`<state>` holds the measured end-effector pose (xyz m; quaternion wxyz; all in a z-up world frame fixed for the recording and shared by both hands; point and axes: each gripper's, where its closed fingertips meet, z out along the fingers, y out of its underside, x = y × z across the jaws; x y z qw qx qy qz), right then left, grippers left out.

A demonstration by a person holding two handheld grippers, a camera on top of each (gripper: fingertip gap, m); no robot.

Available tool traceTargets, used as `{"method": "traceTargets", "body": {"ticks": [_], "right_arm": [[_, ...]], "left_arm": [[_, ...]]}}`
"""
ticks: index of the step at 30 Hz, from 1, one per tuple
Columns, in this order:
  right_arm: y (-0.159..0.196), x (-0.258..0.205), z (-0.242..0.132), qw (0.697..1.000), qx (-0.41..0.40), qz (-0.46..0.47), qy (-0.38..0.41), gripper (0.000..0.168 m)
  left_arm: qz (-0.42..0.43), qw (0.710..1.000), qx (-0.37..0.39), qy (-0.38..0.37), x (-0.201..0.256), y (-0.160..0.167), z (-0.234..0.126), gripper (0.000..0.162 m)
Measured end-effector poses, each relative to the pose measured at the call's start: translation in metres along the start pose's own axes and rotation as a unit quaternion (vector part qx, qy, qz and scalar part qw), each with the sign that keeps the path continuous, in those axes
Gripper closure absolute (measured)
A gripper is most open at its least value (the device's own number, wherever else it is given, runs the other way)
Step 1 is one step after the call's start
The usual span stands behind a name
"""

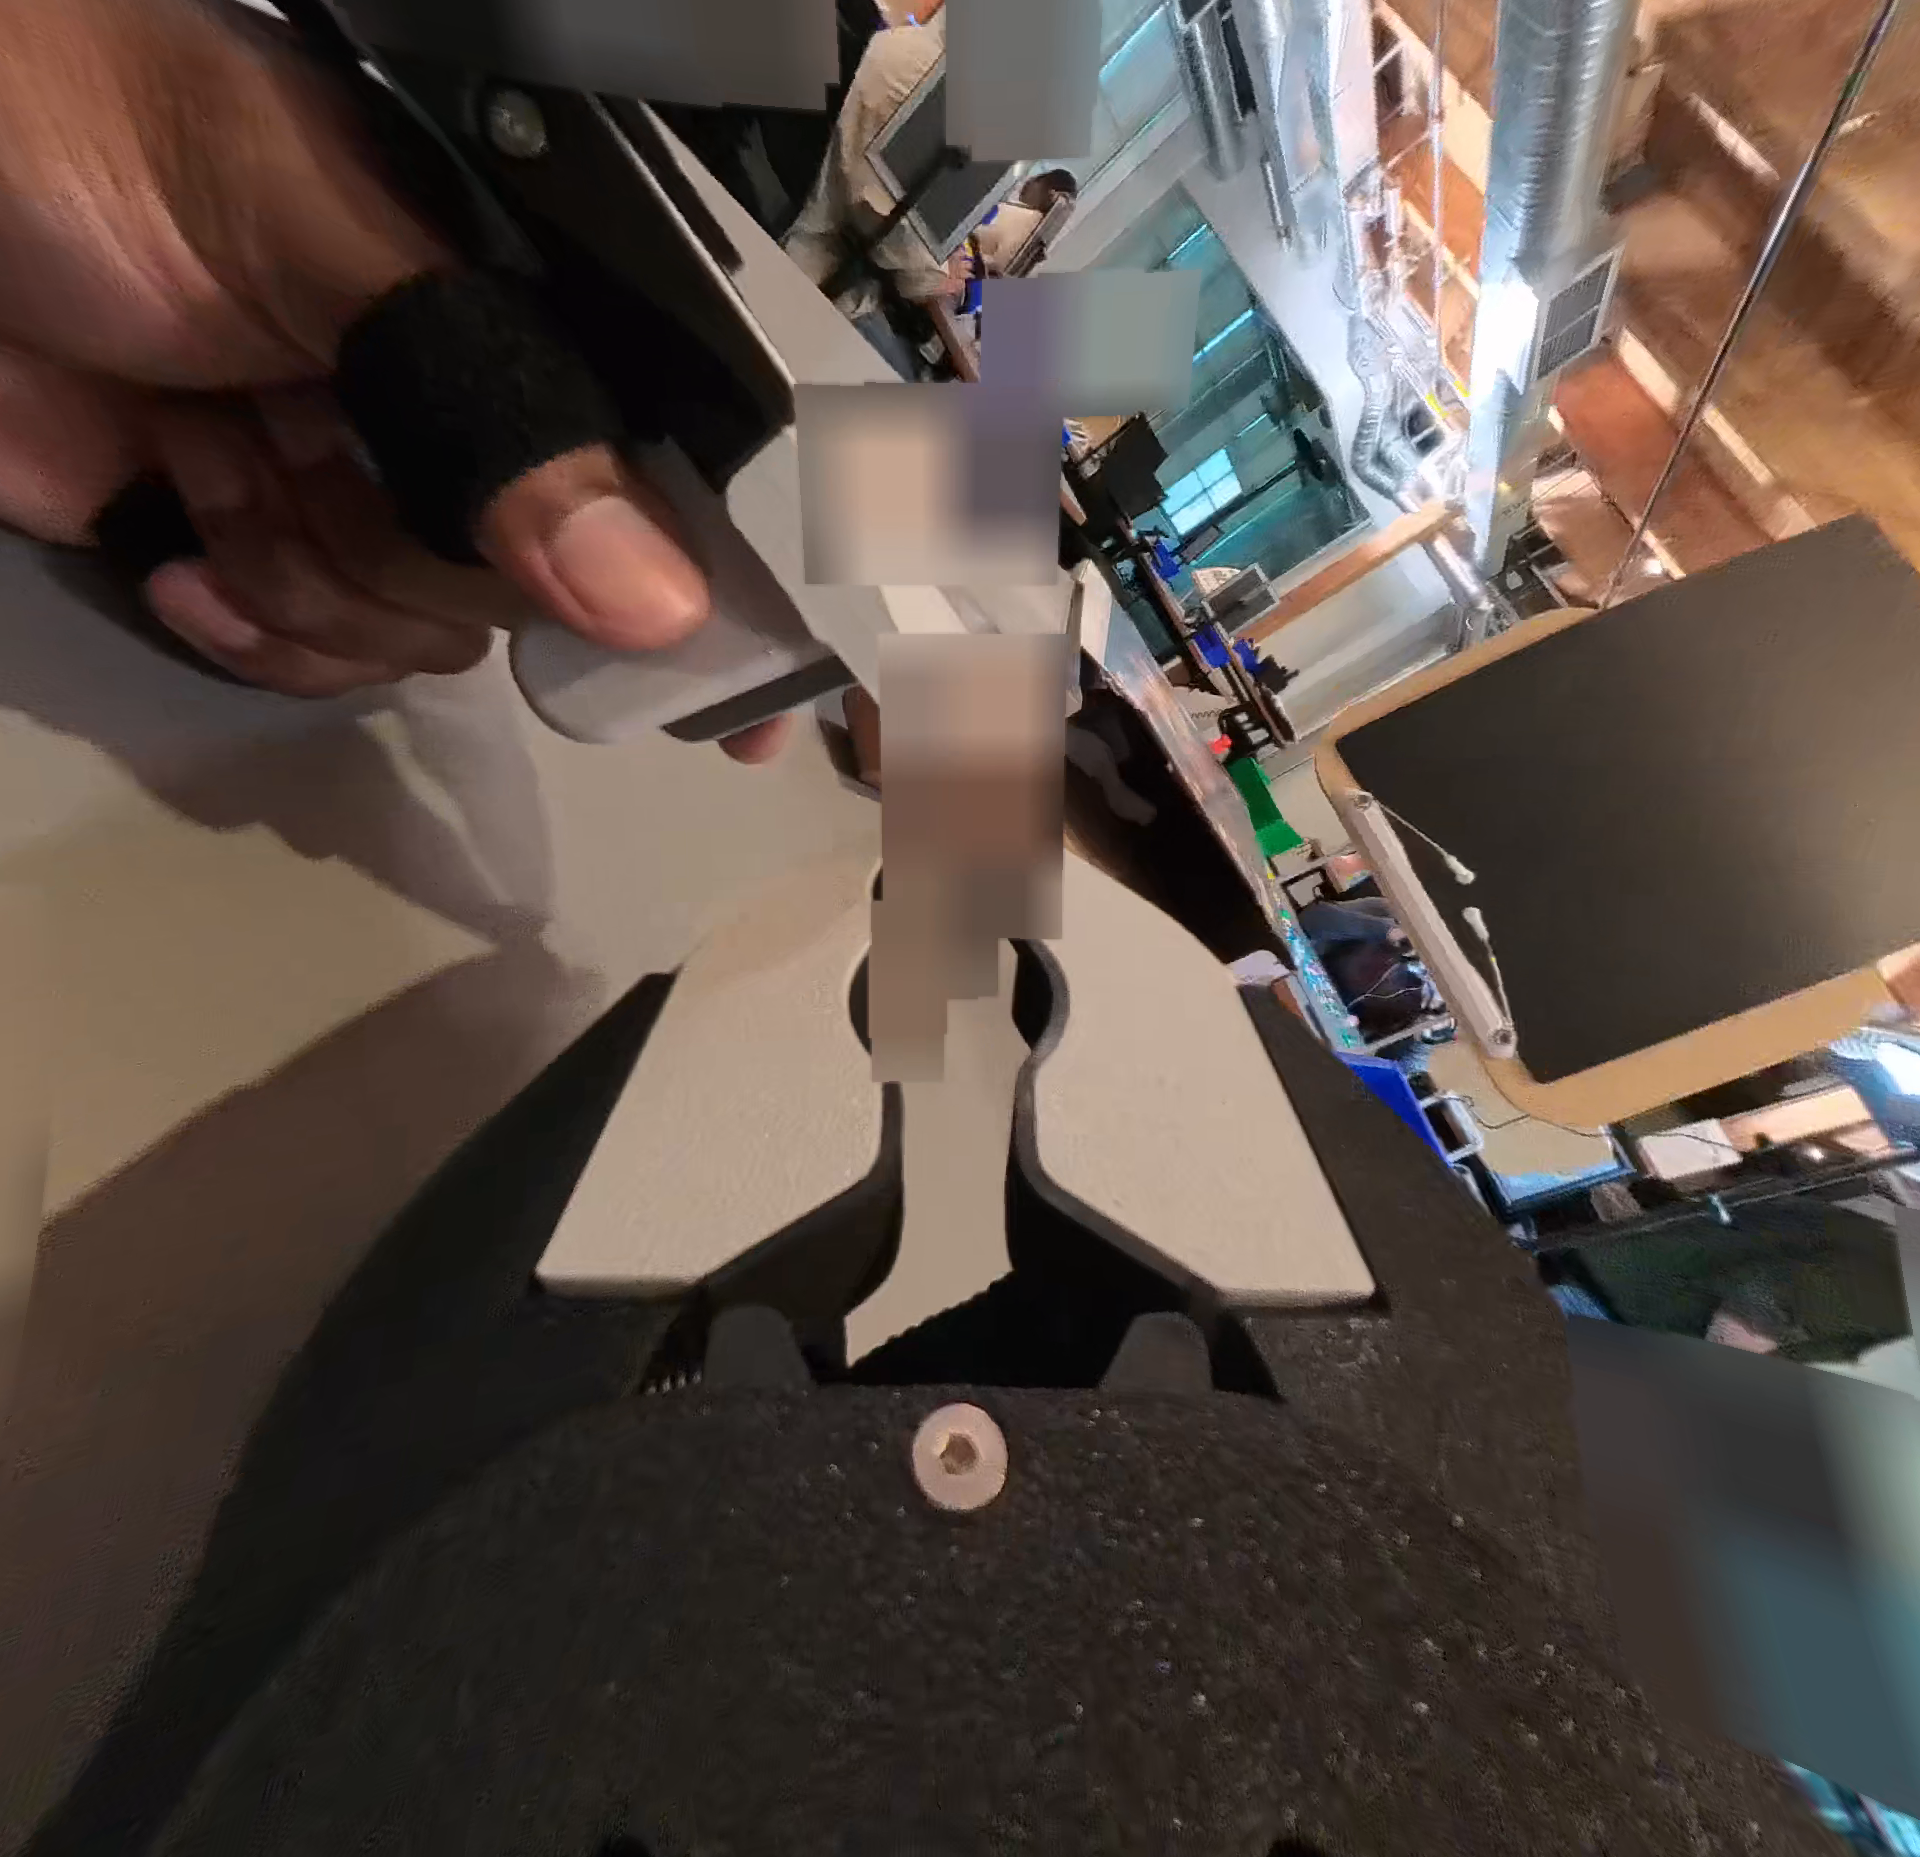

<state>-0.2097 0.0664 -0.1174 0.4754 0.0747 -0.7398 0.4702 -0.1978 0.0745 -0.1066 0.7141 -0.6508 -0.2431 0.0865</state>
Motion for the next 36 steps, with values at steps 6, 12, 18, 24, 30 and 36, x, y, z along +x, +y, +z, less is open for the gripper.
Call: {"method": "traceTargets", "body": {"ticks": [6, 12, 18, 24, 30, 36], "right_arm": [[0.018, 0.045, 0.002, 0.998, -0.036, 0.015, 0.040, 0.152], [0.124, 0.136, 0.017, 0.962, -0.231, 0.091, 0.114, 0.151], [0.170, 0.150, 0.014, 0.937, -0.276, 0.168, 0.136, 0.133], [0.105, 0.099, 0.021, 0.975, -0.163, 0.146, 0.038, 0.135], [0.076, 0.024, 0.054, 0.971, -0.159, 0.115, -0.138, 0.135], [0.083, 0.012, 0.080, 0.939, -0.194, 0.191, -0.208, 0.139]], "left_arm": [[-0.023, 0.999, 0.041, -0.011, -0.008, -0.010, -0.008, 0.152], [-0.017, 0.999, 0.044, 0.002, -0.004, -0.011, -0.008, 0.153], [-0.024, 0.999, 0.046, 0.003, -0.005, -0.011, -0.009, 0.154], [-0.030, 0.998, 0.046, -0.001, -0.007, -0.012, -0.010, 0.154], [-0.003, 0.999, 0.008, -0.043, -0.023, -0.006, -0.025, 0.153], [0.002, 0.998, 0.014, -0.060, -0.036, -0.010, -0.038, 0.153]]}}
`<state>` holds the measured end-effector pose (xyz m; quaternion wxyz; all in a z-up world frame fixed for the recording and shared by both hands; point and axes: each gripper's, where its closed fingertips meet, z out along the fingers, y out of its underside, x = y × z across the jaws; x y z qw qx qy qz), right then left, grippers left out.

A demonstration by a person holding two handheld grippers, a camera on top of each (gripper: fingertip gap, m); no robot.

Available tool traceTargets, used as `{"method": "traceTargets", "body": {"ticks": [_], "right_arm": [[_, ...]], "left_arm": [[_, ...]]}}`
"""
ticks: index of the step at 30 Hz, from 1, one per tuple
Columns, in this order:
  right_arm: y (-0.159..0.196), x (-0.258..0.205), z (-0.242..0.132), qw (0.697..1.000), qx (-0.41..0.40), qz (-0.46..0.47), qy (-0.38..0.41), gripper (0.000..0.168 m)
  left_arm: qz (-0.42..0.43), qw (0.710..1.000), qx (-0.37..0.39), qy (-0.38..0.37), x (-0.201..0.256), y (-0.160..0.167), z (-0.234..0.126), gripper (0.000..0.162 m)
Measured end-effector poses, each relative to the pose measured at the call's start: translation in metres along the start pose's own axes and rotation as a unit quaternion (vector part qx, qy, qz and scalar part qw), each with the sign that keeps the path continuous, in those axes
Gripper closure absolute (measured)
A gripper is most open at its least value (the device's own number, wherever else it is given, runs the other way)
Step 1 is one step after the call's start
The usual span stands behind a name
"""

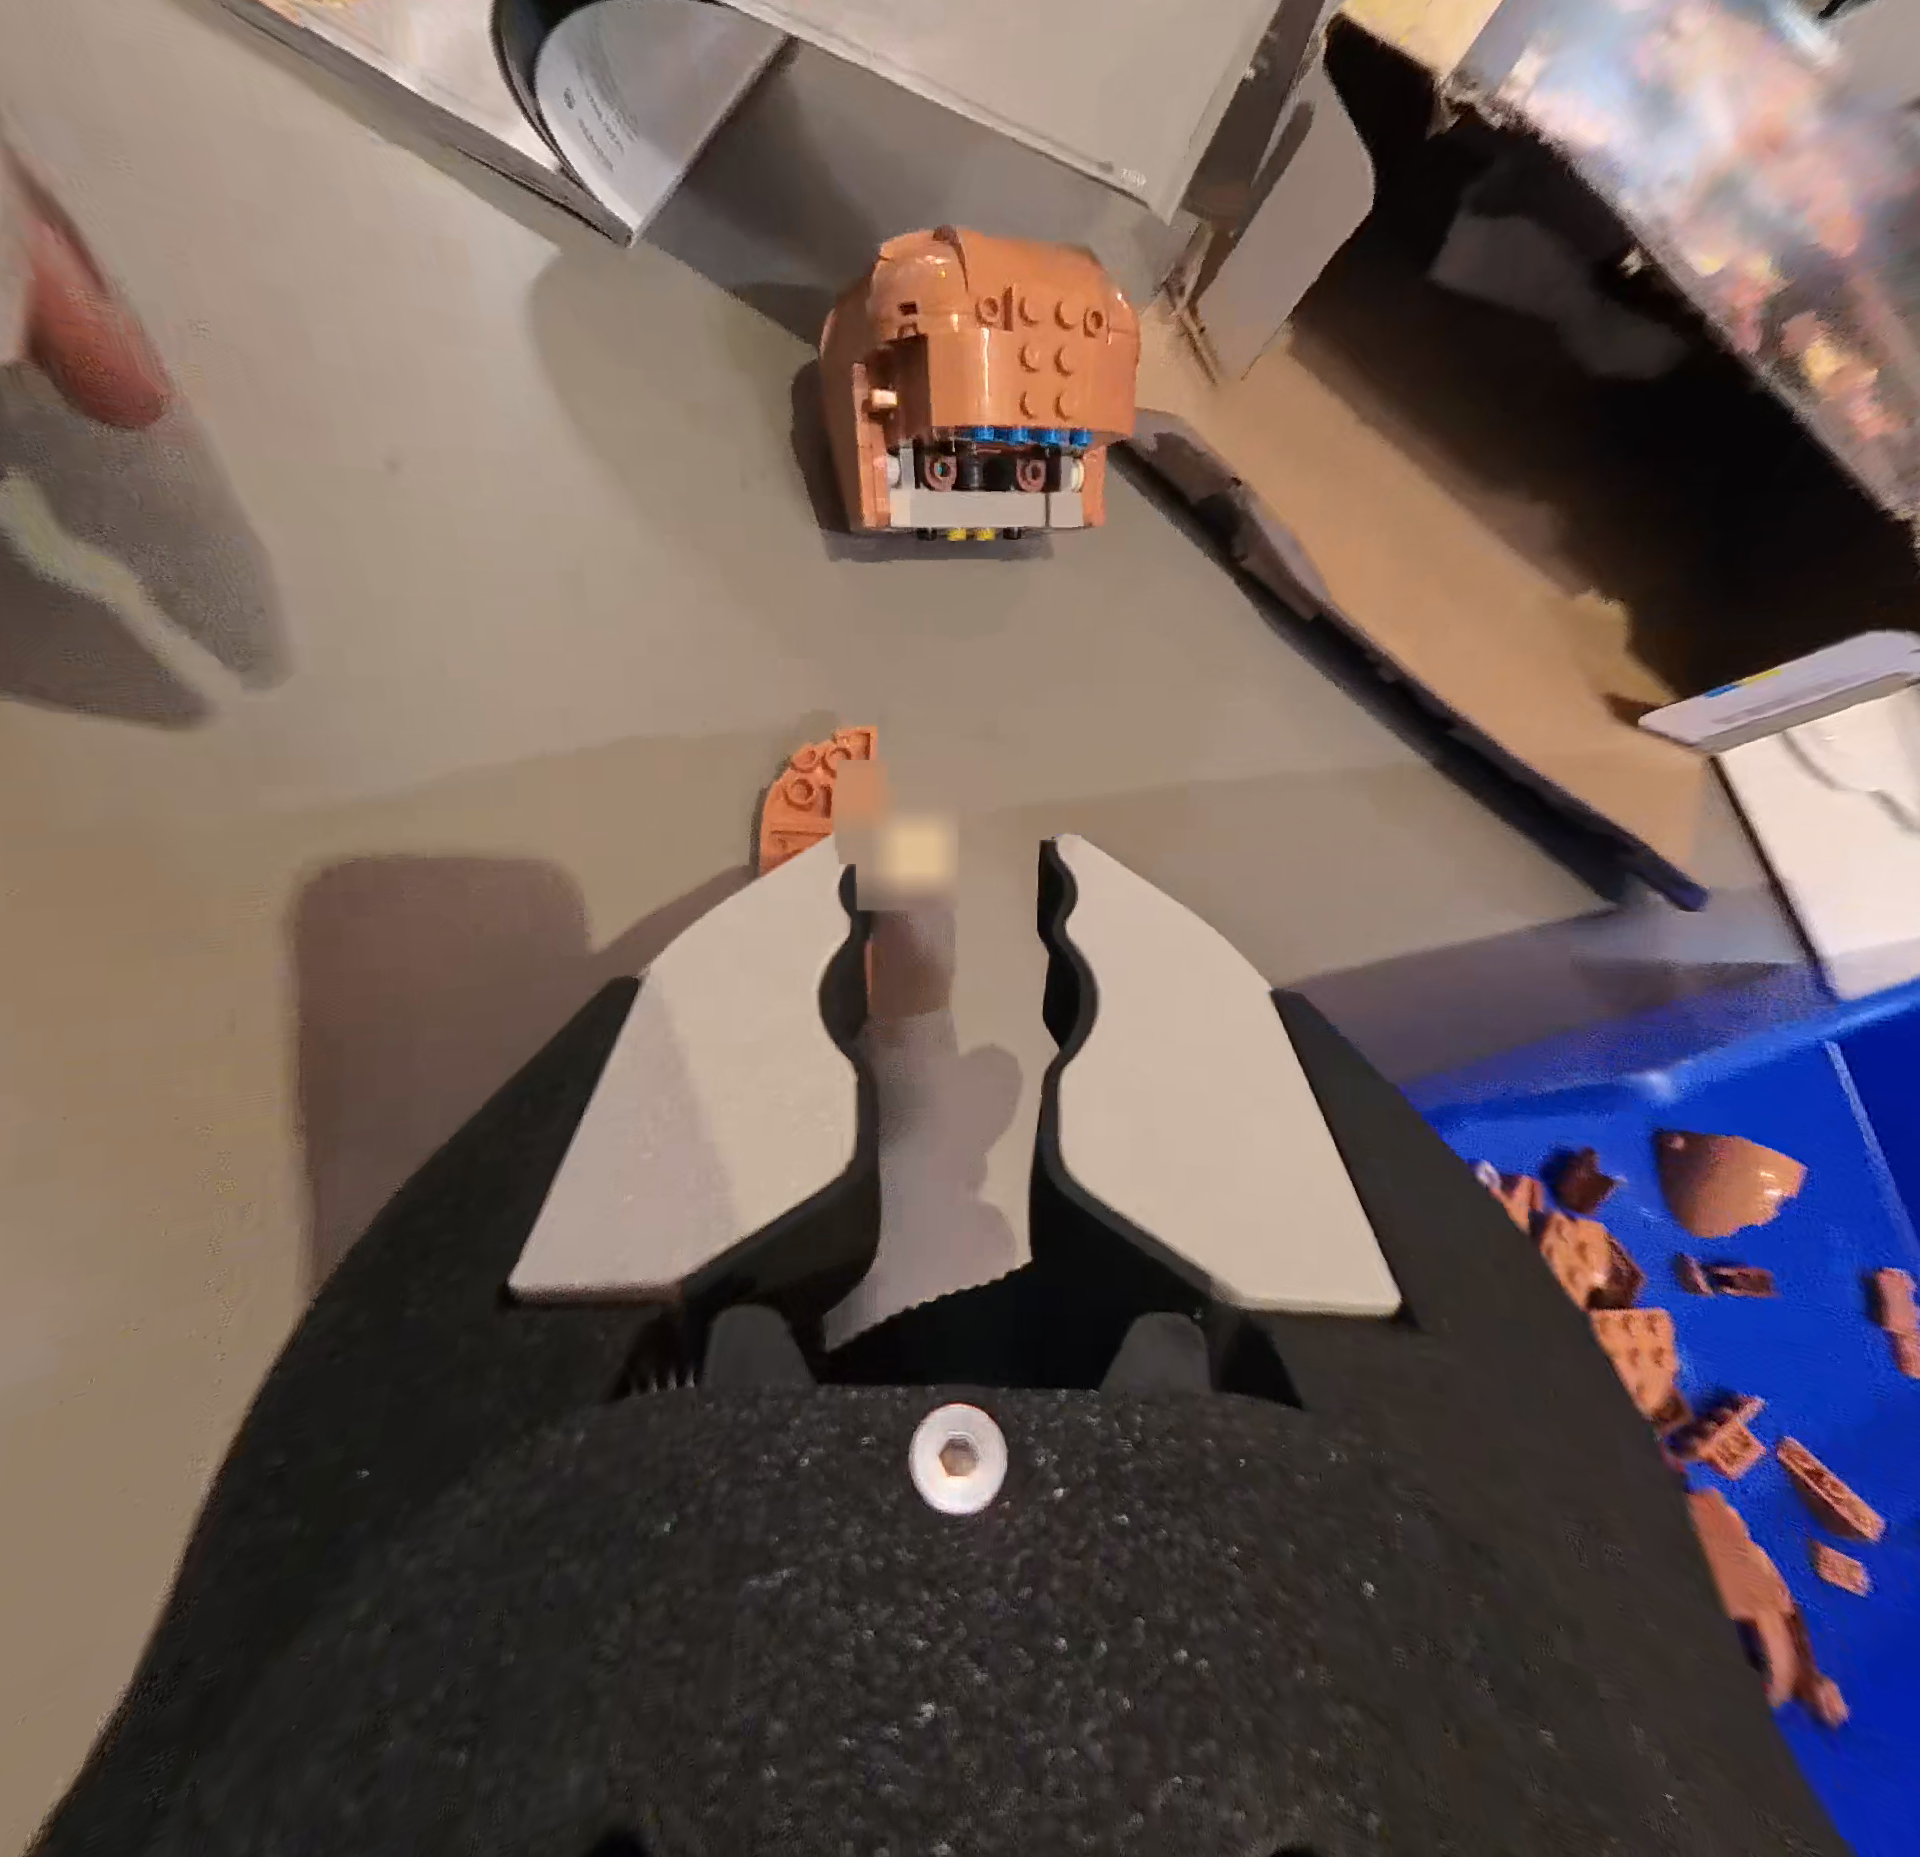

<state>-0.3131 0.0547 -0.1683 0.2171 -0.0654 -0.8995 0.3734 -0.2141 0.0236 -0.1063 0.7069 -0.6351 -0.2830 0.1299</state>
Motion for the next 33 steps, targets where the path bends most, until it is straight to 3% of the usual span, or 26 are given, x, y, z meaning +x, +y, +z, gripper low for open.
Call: {"method": "traceTargets", "body": {"ticks": [9, 14, 17, 19, 22, 26, 28, 33], "right_arm": [[0.012, -0.005, 0.022, 0.996, -0.038, 0.066, -0.051, 0.142], [0.014, -0.006, 0.026, 0.996, -0.034, 0.065, -0.041, 0.145], [0.011, -0.002, 0.022, 0.998, -0.018, 0.056, -0.019, 0.144], [0.008, 0.000, 0.018, 0.999, -0.008, 0.047, -0.003, 0.144], [0.009, 0.002, 0.016, 0.999, -0.004, 0.035, 0.013, 0.143], [0.004, 0.000, 0.012, 0.999, 0.018, 0.029, 0.020, 0.143], [0.002, 0.000, 0.010, 0.999, 0.025, 0.022, 0.024, 0.143], [0.006, -0.004, 0.008, 1.000, 0.026, 0.016, 0.006, 0.138]], "left_arm": [[0.023, 0.999, 0.046, 0.010, 0.003, -0.011, -0.005, 0.153], [0.072, 0.994, 0.080, 0.004, 0.005, -0.020, -0.007, 0.162], [0.063, 0.989, 0.134, 0.015, 0.008, -0.035, -0.009, 0.162], [0.035, 0.977, 0.209, 0.021, 0.008, -0.056, -0.016, 0.162], [0.007, 0.964, 0.265, -0.005, -0.002, -0.077, -0.022, 0.162], [0.094, 0.947, 0.298, -0.077, -0.005, -0.093, -0.023, 0.162], [0.089, 0.929, 0.346, -0.093, -0.005, -0.104, -0.031, 0.162], [0.126, 0.914, 0.329, -0.200, -0.025, -0.110, -0.038, 0.162]]}}
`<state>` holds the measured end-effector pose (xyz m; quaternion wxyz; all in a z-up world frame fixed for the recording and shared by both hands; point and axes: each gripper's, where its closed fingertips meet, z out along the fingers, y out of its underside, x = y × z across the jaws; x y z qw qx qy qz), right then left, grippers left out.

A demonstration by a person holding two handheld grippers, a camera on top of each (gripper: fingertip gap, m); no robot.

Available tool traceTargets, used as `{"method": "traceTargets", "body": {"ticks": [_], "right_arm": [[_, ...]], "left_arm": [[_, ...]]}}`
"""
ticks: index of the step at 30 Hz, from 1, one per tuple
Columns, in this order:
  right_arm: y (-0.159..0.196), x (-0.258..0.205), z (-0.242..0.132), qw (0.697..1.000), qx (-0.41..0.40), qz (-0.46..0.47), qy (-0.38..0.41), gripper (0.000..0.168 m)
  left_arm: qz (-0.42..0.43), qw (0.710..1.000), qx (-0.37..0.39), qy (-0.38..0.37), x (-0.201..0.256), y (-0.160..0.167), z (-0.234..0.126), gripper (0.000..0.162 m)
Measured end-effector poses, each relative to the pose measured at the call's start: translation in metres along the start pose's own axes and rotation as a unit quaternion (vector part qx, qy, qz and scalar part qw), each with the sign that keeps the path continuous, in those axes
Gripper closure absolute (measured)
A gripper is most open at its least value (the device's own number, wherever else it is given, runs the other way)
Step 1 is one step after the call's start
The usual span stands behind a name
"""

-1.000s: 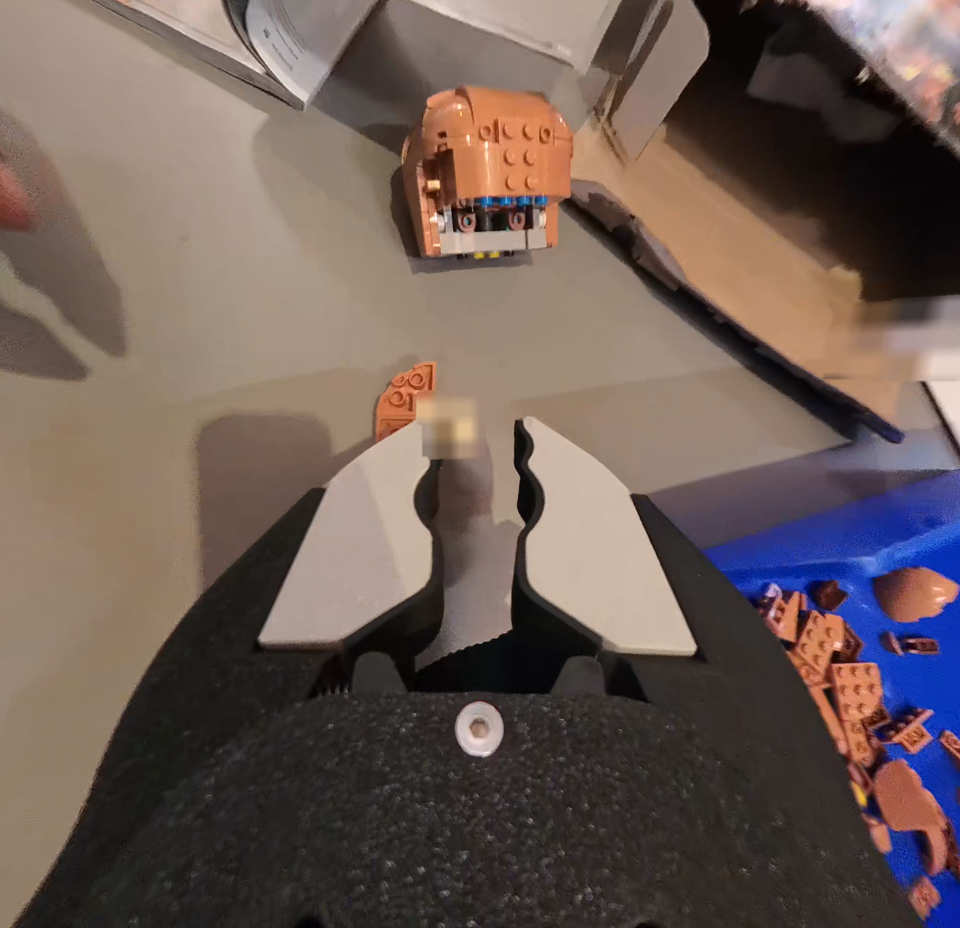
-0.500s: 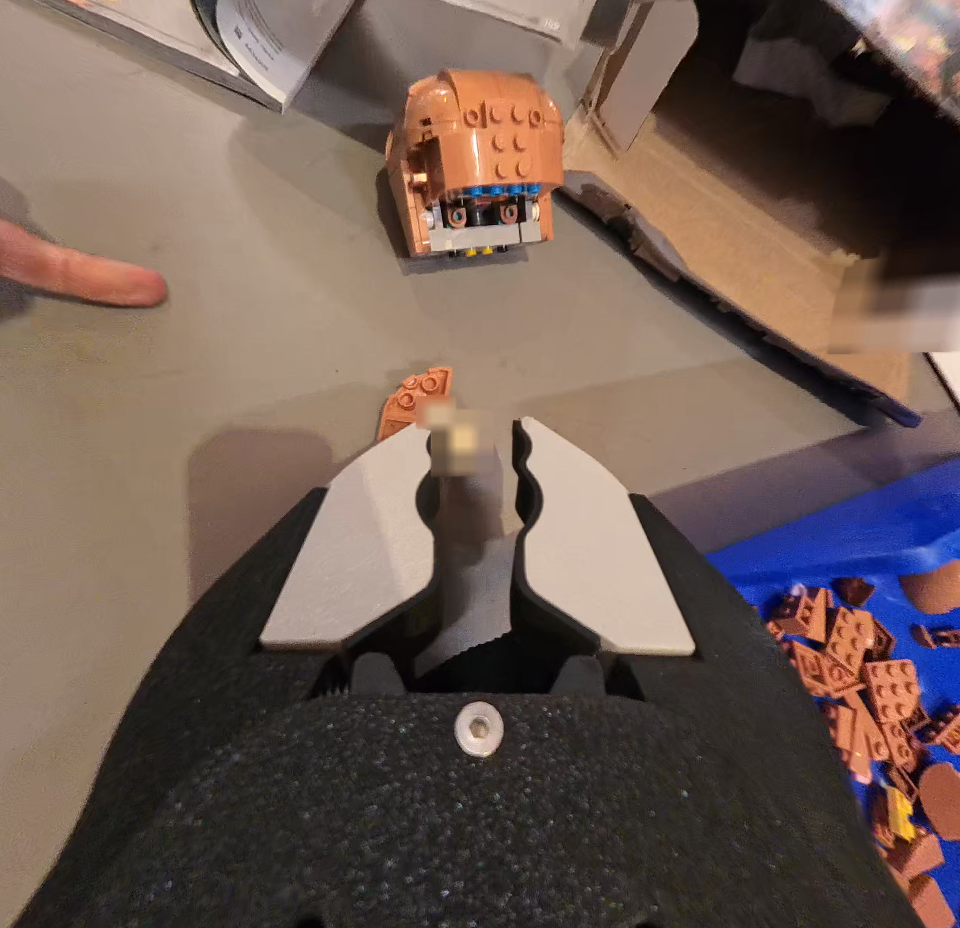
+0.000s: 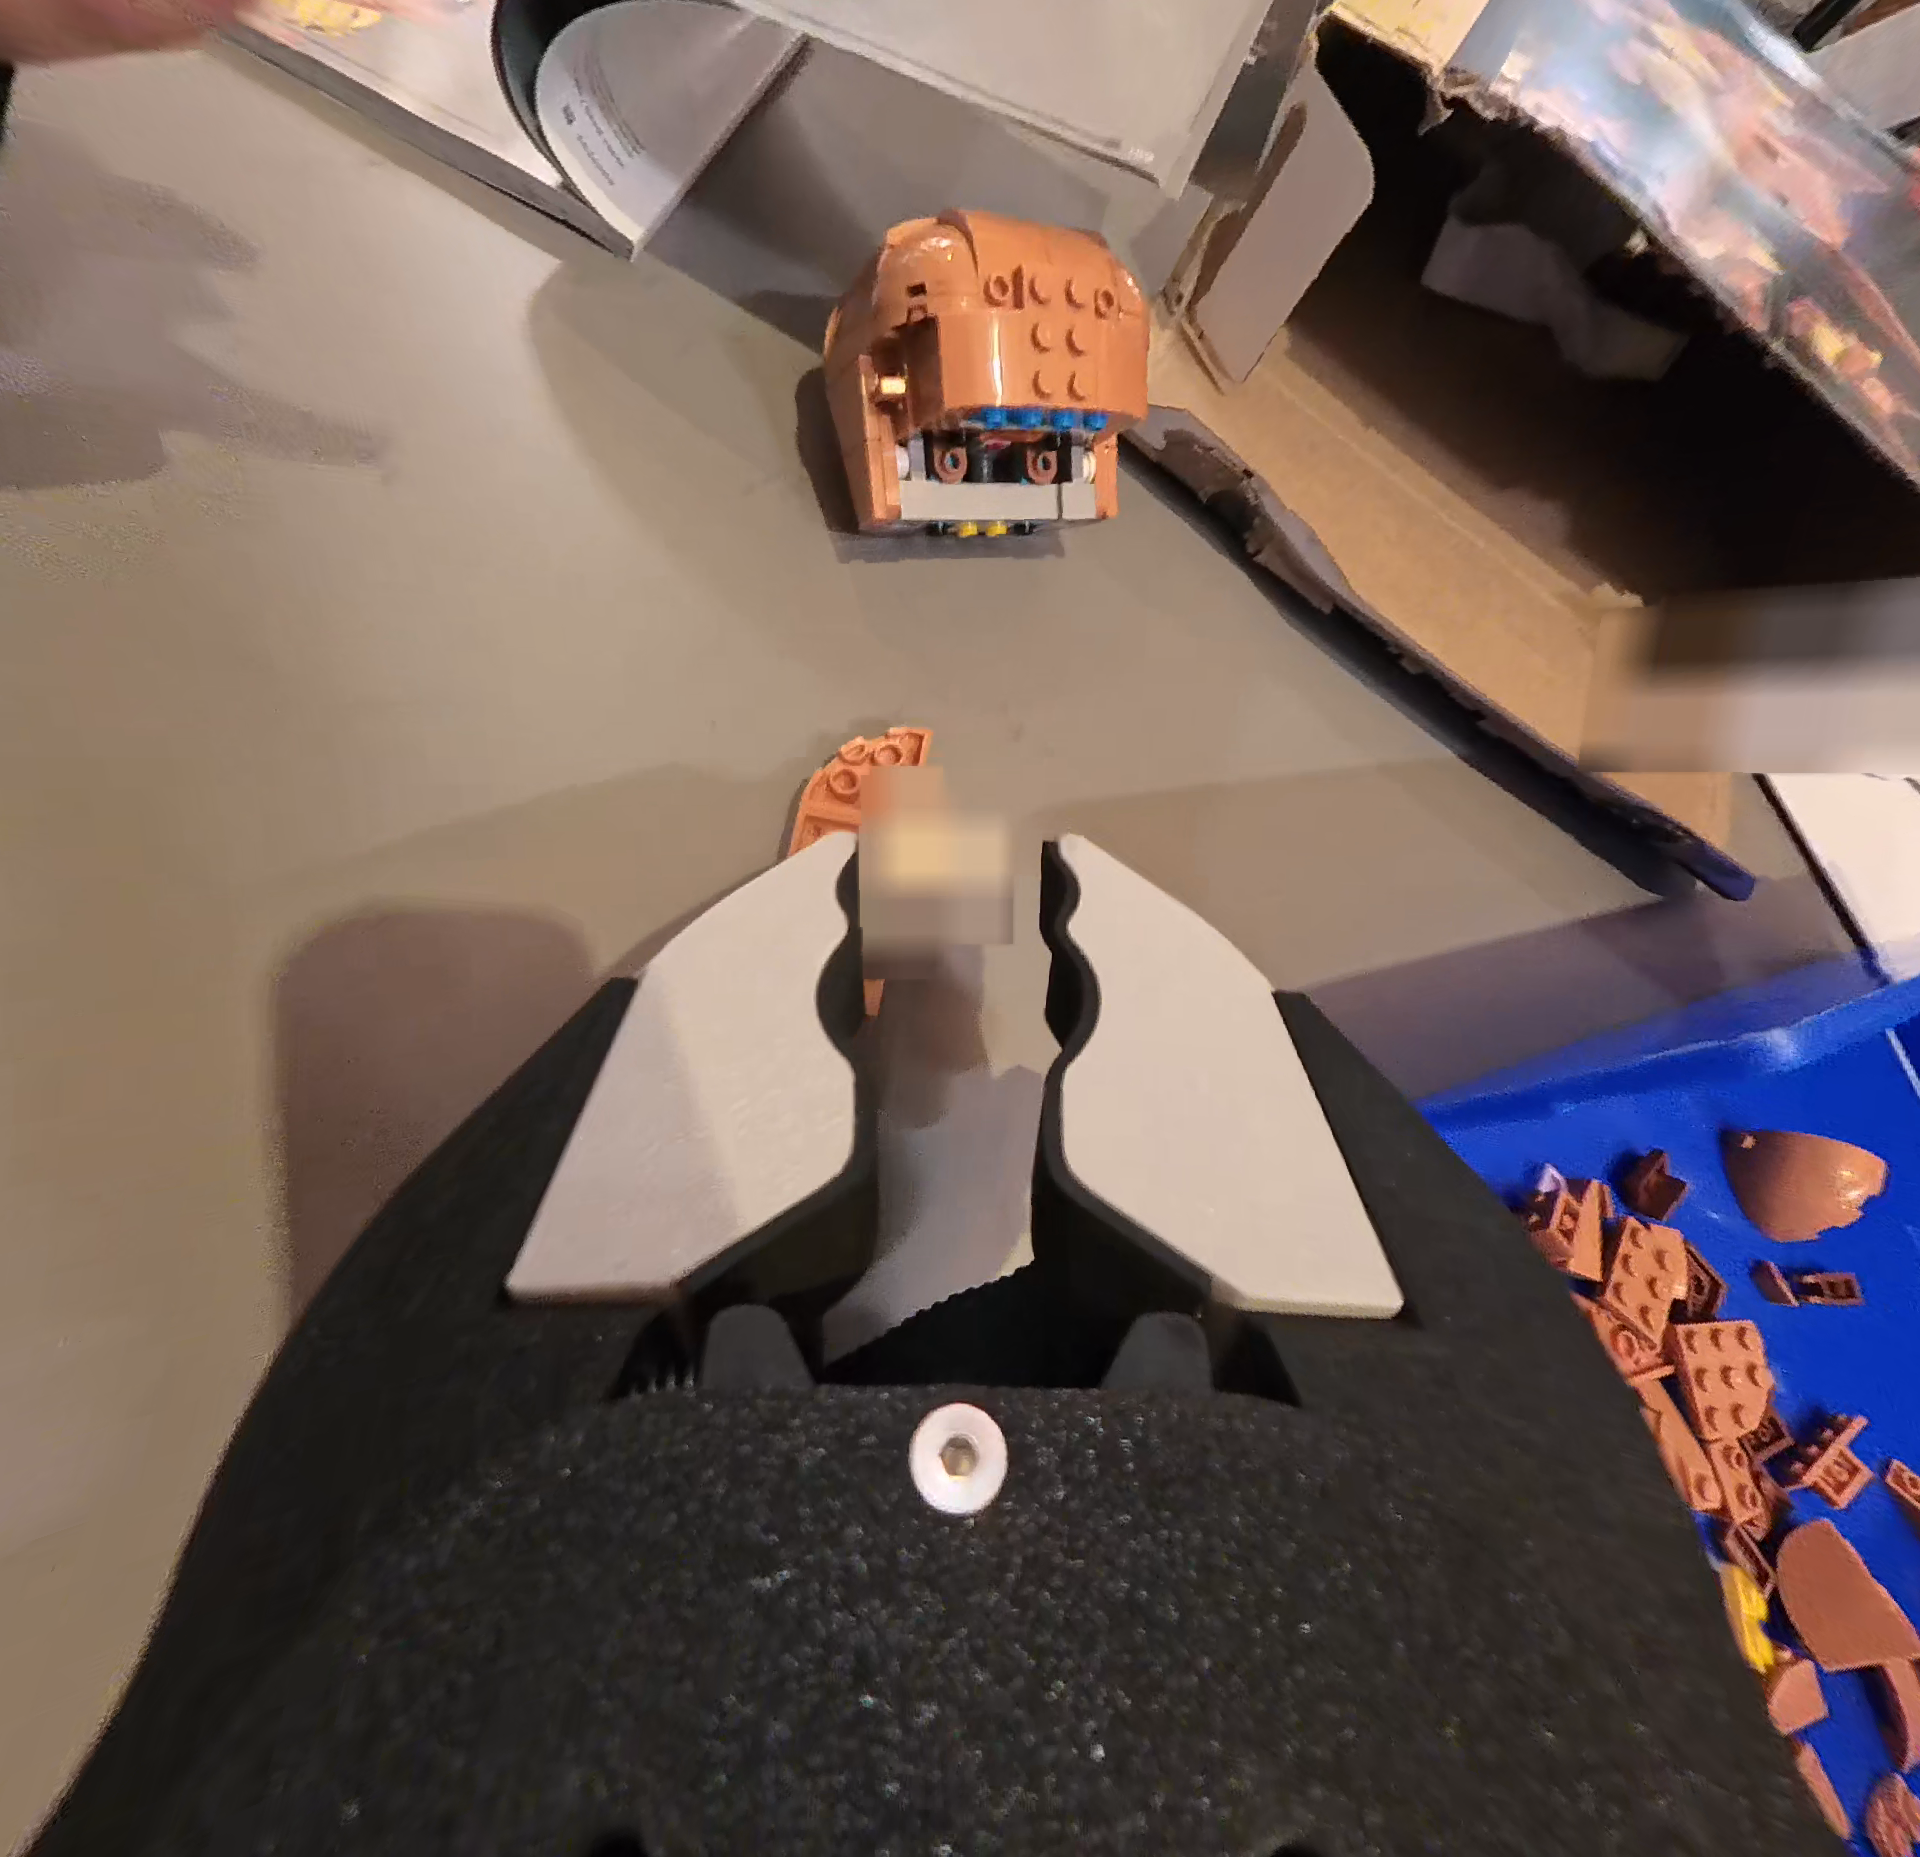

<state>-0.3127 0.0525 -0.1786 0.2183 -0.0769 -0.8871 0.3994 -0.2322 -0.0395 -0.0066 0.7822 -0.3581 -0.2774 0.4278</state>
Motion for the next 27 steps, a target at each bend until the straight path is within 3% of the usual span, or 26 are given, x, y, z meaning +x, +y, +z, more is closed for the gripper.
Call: {"method": "traceTargets", "body": {"ticks": [3, 7, 9, 12, 16, 19, 22, 27], "right_arm": [[0.007, -0.005, -0.004, 0.999, -0.007, 0.012, -0.032, 0.136], [0.013, -0.013, -0.013, 0.997, -0.003, 0.041, -0.073, 0.136], [0.017, -0.018, -0.015, 0.995, -0.004, 0.052, -0.089, 0.136], [0.022, -0.019, -0.009, 0.994, -0.025, 0.056, -0.089, 0.136], [0.026, -0.020, 0.003, 0.993, -0.061, 0.068, -0.074, 0.138], [0.026, -0.020, 0.008, 0.993, -0.076, 0.064, -0.060, 0.150], [0.023, -0.021, 0.008, 0.996, -0.069, 0.023, -0.047, 0.151], [0.017, -0.011, 0.002, 0.995, -0.035, -0.089, 0.014, 0.151]], "left_arm": [[0.036, 0.996, -0.062, 0.056, 0.017, 0.016, 0.004, 0.159], [0.036, 0.980, -0.170, 0.099, 0.019, 0.045, 0.007, 0.127], [0.042, 0.964, -0.230, 0.127, 0.019, 0.056, 0.007, 0.123], [0.063, 0.919, -0.336, 0.195, 0.025, 0.076, 0.004, 0.120], [0.146, 0.815, -0.490, 0.272, 0.029, 0.108, -0.008, 0.113], [0.189, 0.785, -0.517, 0.285, 0.025, 0.126, 0.004, 0.111], [0.144, 0.764, -0.553, 0.300, 0.029, 0.152, 0.002, 0.111], [0.153, 0.774, -0.544, 0.286, 0.022, 0.180, -0.005, 0.111]]}}
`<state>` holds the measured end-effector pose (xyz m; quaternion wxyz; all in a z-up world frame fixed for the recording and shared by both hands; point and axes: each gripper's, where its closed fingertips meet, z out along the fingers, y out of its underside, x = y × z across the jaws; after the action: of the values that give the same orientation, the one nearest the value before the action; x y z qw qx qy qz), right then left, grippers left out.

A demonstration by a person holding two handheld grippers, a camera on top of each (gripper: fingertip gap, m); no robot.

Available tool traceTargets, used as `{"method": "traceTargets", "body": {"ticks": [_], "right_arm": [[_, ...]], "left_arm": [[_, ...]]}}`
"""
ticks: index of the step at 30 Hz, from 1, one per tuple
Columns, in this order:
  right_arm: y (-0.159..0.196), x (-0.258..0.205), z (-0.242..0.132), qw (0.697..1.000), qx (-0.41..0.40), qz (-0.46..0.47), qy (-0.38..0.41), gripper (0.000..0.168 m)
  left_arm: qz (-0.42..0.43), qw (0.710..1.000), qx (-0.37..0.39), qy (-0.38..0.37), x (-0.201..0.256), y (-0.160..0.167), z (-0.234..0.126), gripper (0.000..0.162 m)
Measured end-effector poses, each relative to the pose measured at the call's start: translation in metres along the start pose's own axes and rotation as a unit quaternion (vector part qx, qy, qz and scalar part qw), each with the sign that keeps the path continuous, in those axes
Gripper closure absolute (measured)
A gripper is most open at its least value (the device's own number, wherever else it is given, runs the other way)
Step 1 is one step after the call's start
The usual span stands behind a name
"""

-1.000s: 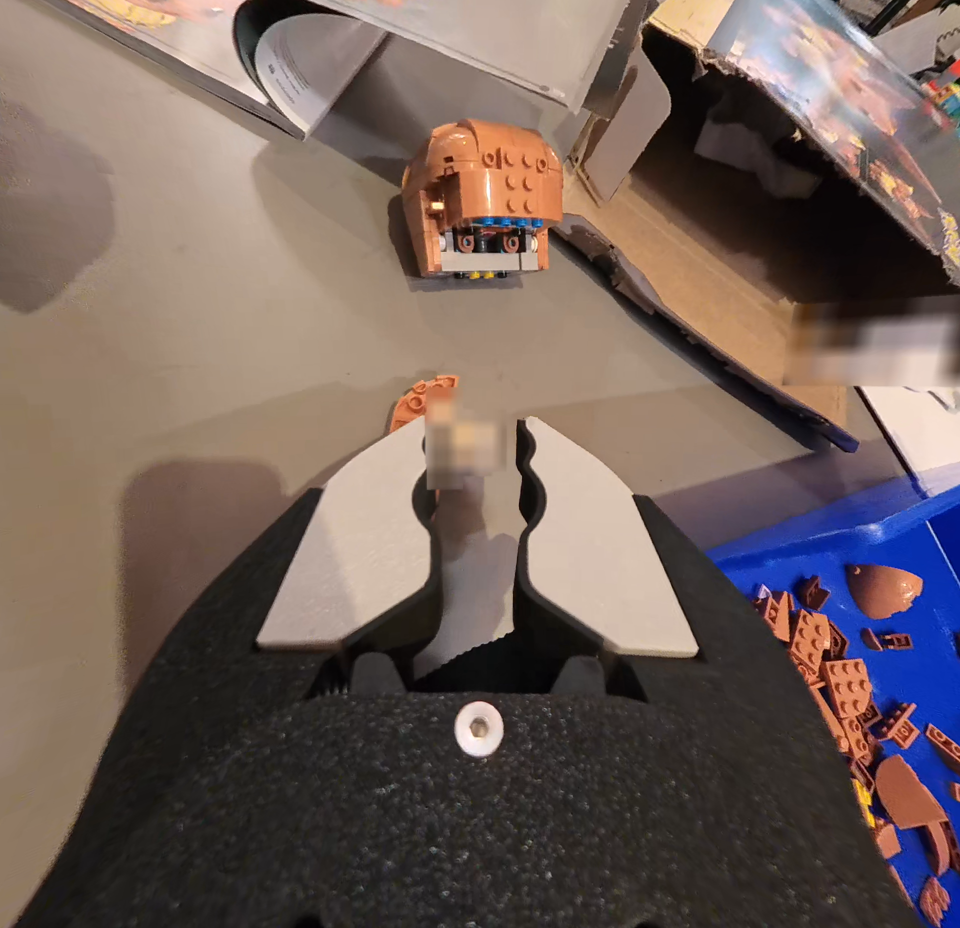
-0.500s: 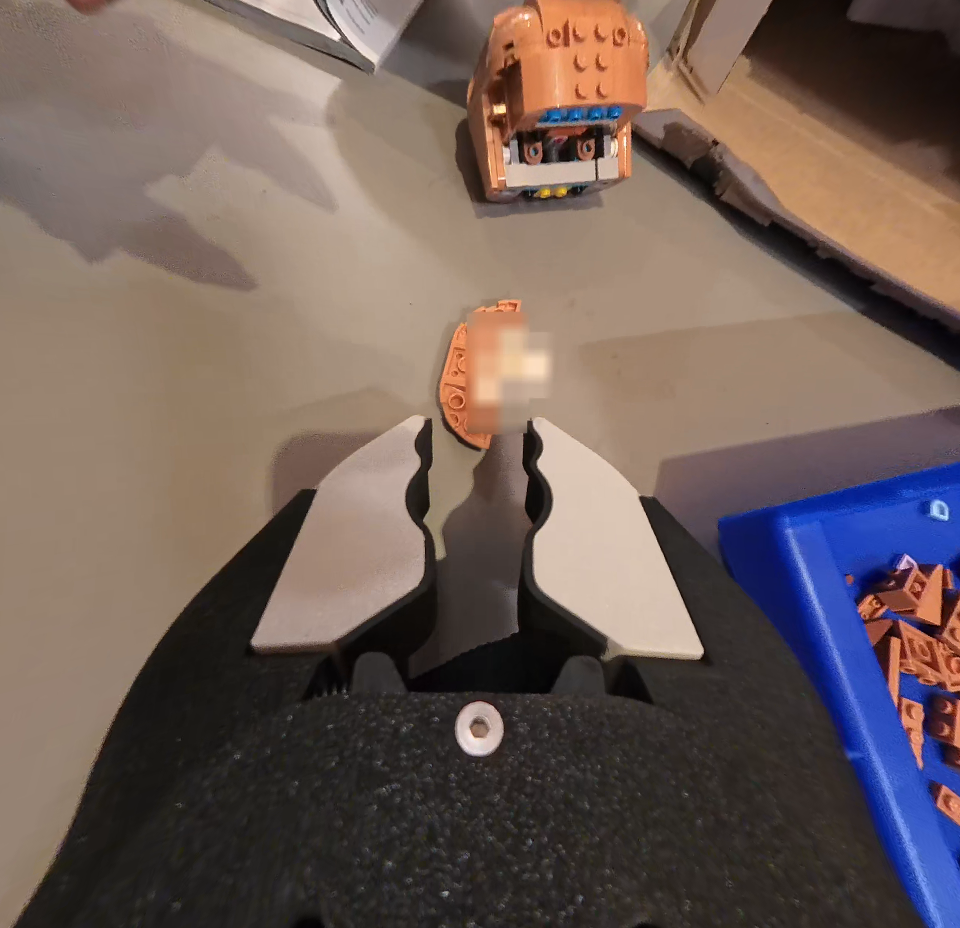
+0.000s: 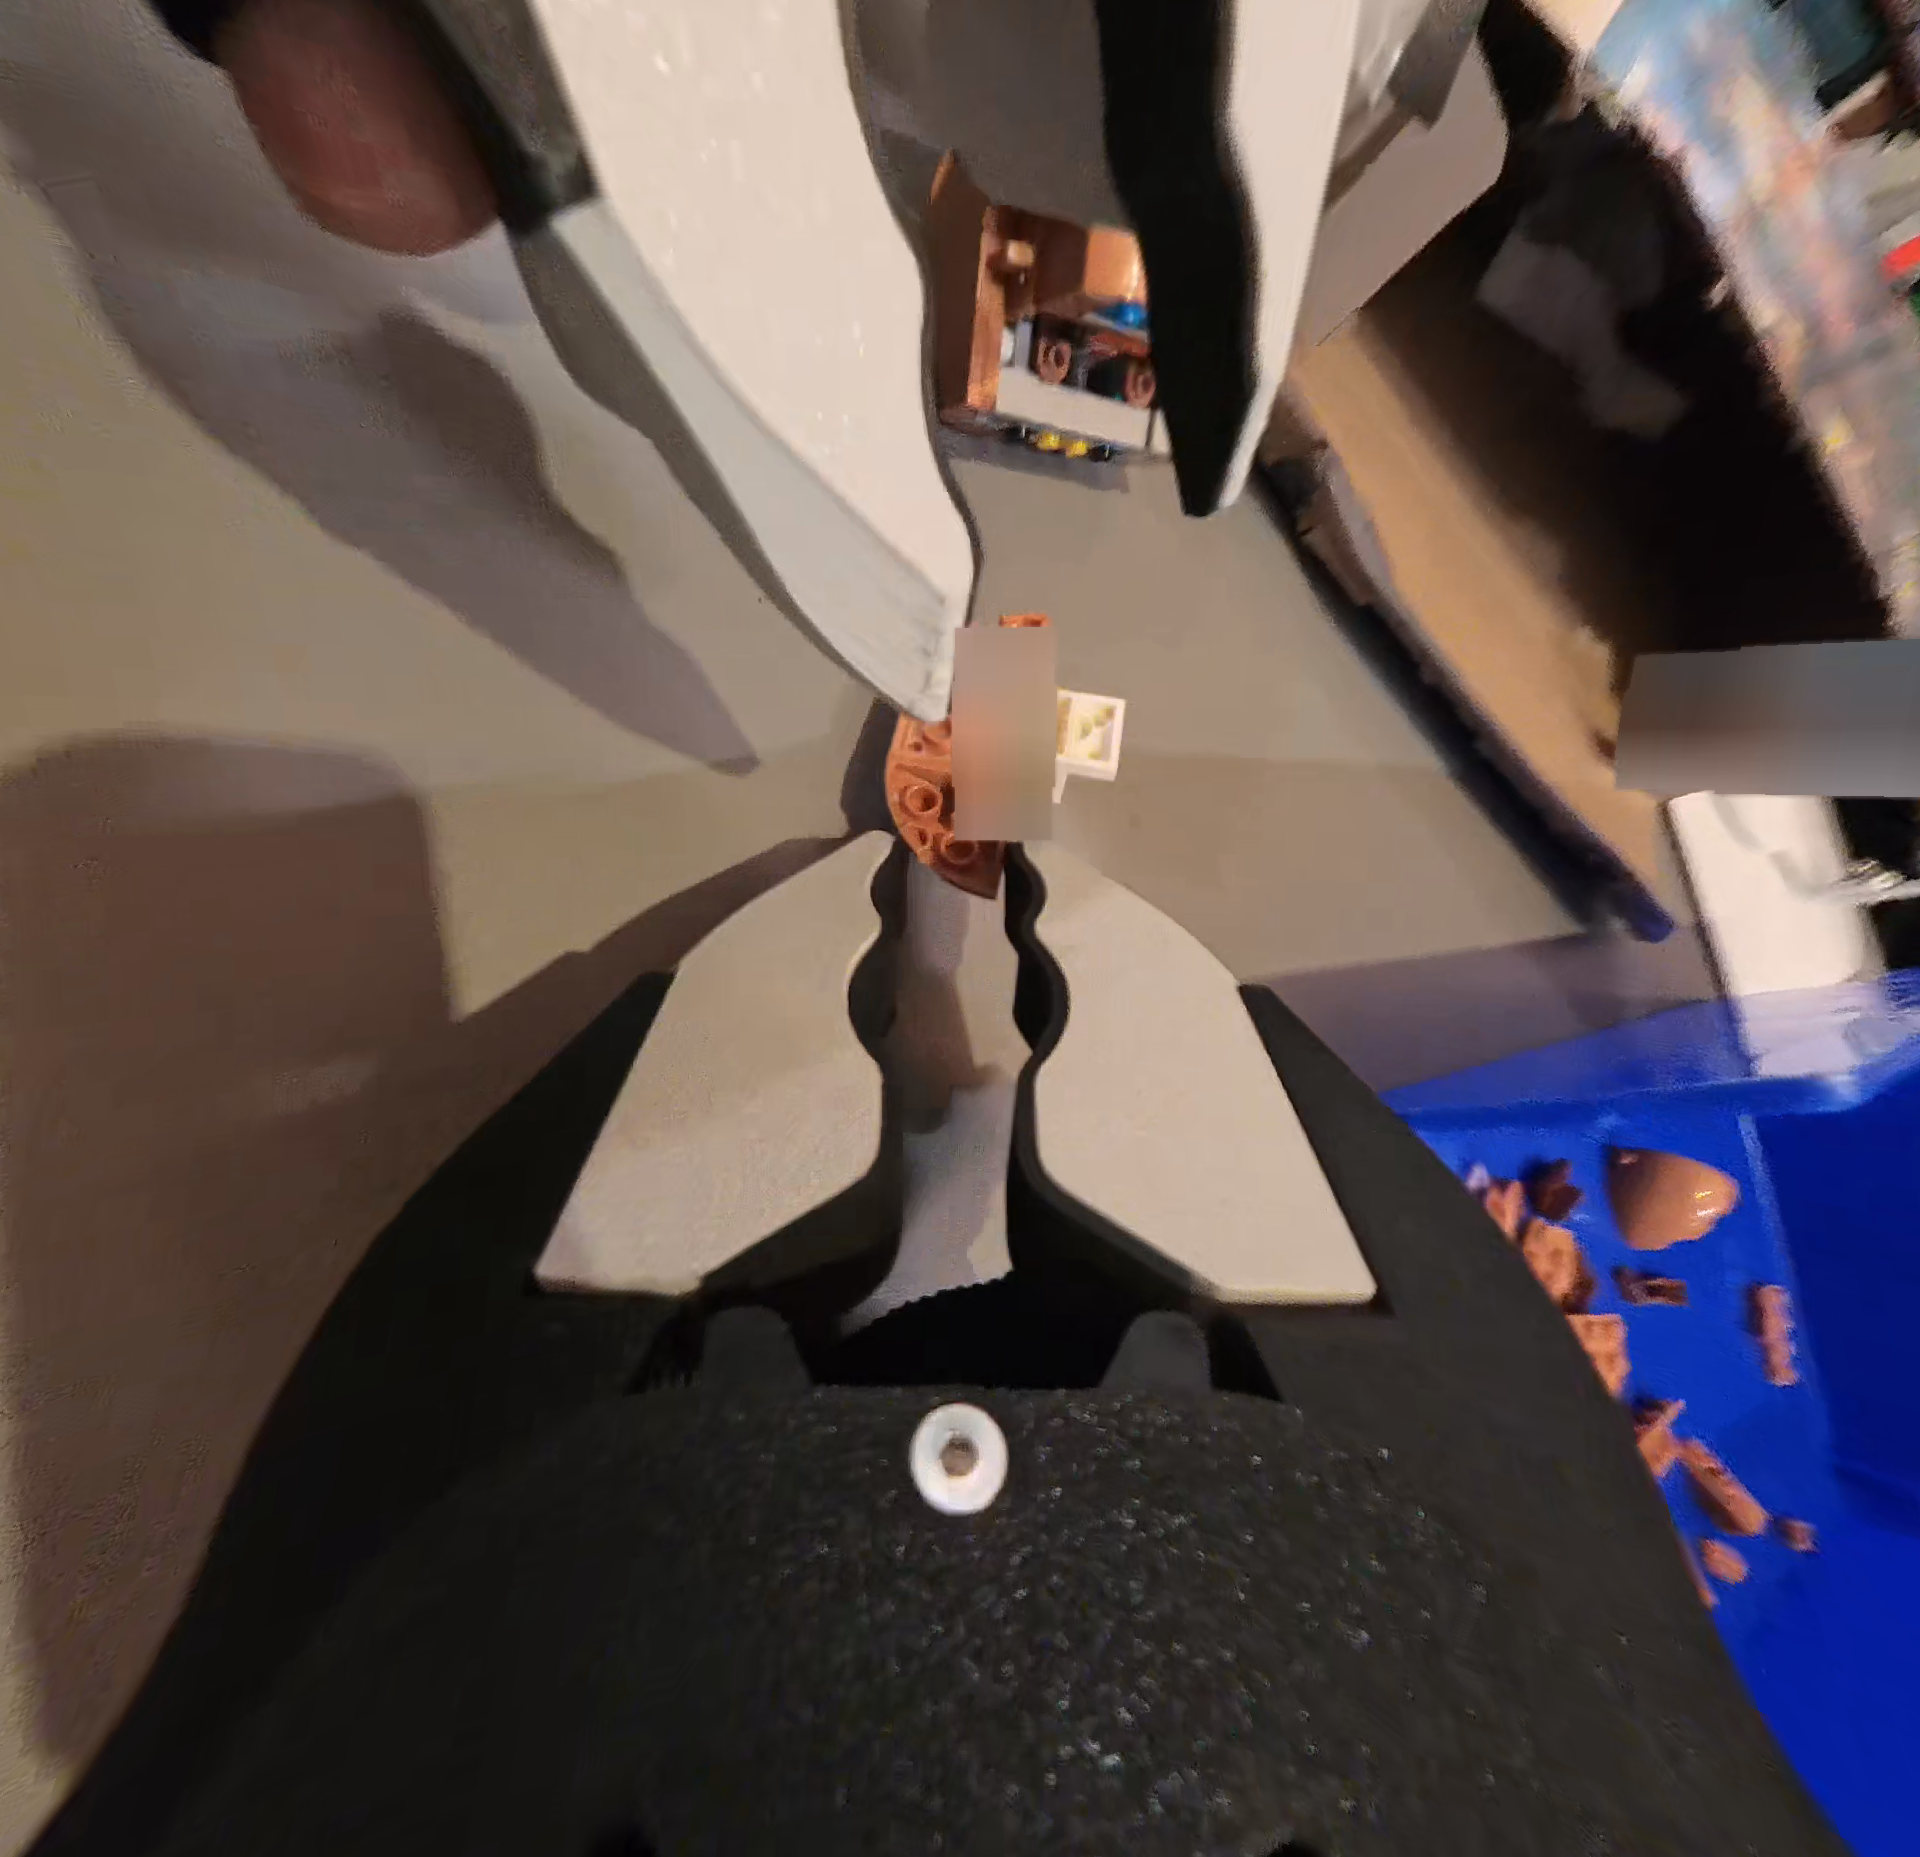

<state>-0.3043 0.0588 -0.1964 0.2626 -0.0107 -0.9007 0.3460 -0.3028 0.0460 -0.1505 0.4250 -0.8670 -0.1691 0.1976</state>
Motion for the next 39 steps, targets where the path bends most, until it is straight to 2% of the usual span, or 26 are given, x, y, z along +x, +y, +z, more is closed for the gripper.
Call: {"method": "traceTargets", "body": {"ticks": [4, 8, 11, 15, 17, 18, 19, 21, 26, 32, 35, 39], "right_arm": [[-0.019, 0.002, -0.015, 0.994, 0.079, -0.073, 0.031, 0.152], [-0.038, 0.011, -0.041, 0.971, 0.150, -0.151, 0.111, 0.152], [-0.048, 0.012, -0.056, 0.948, 0.185, -0.201, 0.164, 0.153], [-0.065, -0.001, -0.071, 0.917, 0.239, -0.254, 0.193, 0.153], [-0.071, -0.005, -0.074, 0.905, 0.250, -0.274, 0.210, 0.154], [-0.073, -0.005, -0.075, 0.899, 0.251, -0.283, 0.219, 0.154], [-0.073, -0.005, -0.076, 0.895, 0.250, -0.290, 0.227, 0.154], [-0.070, -0.003, -0.073, 0.896, 0.240, -0.292, 0.231, 0.157], [-0.070, -0.003, -0.082, 0.904, 0.261, -0.266, 0.211, 0.150], [-0.080, -0.012, -0.098, 0.901, 0.312, -0.238, 0.183, 0.146], [-0.079, -0.017, -0.092, 0.900, 0.296, -0.261, 0.187, 0.147], [-0.079, -0.016, -0.090, 0.891, 0.278, -0.285, 0.216, 0.157]], "left_arm": [[-0.001, 1.000, 0.013, 0.002, 0.004, 0.008, -0.001, 0.112], [-0.021, 0.999, 0.041, 0.002, 0.004, 0.007, -0.009, 0.111], [-0.067, 0.991, 0.108, 0.038, 0.012, -0.008, -0.021, 0.110], [-0.132, 0.970, 0.174, 0.109, 0.022, -0.023, -0.032, 0.109], [-0.140, 0.957, 0.207, 0.144, 0.028, -0.031, -0.038, 0.117], [-0.137, 0.952, 0.222, 0.161, 0.033, -0.035, -0.042, 0.130], [-0.126, 0.949, 0.231, 0.177, 0.038, -0.037, -0.045, 0.140], [-0.093, 0.954, 0.239, 0.154, 0.036, -0.039, -0.047, 0.145], [0.086, 0.972, 0.216, 0.014, 0.028, -0.037, -0.046, 0.146], [0.265, 0.938, 0.212, -0.071, 0.039, -0.040, -0.046, 0.146], [0.297, 0.930, 0.200, -0.077, 0.043, -0.037, -0.042, 0.146], [0.328, 0.917, 0.205, -0.095, 0.045, -0.039, -0.042, 0.146]]}}
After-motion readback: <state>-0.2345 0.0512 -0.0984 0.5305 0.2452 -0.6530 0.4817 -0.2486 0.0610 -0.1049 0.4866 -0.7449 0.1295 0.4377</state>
